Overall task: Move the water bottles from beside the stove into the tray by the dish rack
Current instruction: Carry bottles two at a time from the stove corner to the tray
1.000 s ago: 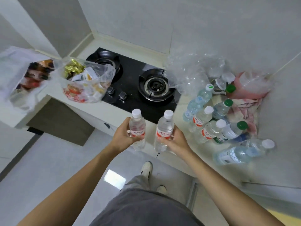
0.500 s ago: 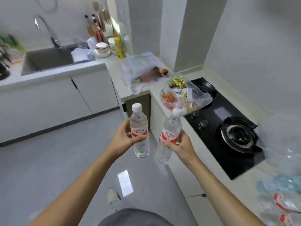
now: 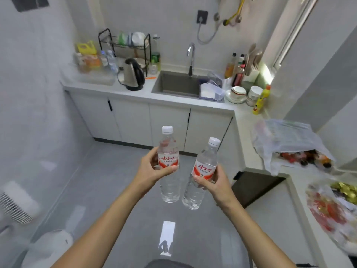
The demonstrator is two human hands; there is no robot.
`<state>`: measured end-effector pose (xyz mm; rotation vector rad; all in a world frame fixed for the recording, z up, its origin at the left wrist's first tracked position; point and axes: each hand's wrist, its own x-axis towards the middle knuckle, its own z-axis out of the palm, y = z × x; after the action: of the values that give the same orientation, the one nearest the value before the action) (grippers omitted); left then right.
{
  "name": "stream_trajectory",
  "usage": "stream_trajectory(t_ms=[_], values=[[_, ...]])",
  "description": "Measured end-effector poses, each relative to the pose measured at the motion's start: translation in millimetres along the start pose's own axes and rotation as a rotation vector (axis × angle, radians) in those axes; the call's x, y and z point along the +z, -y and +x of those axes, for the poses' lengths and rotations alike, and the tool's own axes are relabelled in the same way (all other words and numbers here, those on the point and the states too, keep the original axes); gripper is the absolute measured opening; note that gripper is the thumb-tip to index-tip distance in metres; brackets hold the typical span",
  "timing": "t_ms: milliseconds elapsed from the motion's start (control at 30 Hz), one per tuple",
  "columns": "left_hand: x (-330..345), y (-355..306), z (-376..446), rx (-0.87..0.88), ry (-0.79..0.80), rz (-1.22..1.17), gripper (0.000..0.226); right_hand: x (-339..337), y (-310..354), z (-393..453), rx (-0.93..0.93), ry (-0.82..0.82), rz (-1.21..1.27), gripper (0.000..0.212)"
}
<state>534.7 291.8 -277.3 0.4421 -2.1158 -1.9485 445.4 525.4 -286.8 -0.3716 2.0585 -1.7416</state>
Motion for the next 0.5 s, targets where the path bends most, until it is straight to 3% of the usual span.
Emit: stream_trajectory(t_ms=[233,500], values=[[-132.9,13.1,36.7,-0.031,-0.286,-0.009,0.067,130.6,47.3,122.5,-0.086,0.252,-0.049,0.065],[-241.5,29.9,131.5,-0.103,-0.473,0.022,0.066,236.8,61.4,277.7,-0.123,0.449,-0.062,0.061]])
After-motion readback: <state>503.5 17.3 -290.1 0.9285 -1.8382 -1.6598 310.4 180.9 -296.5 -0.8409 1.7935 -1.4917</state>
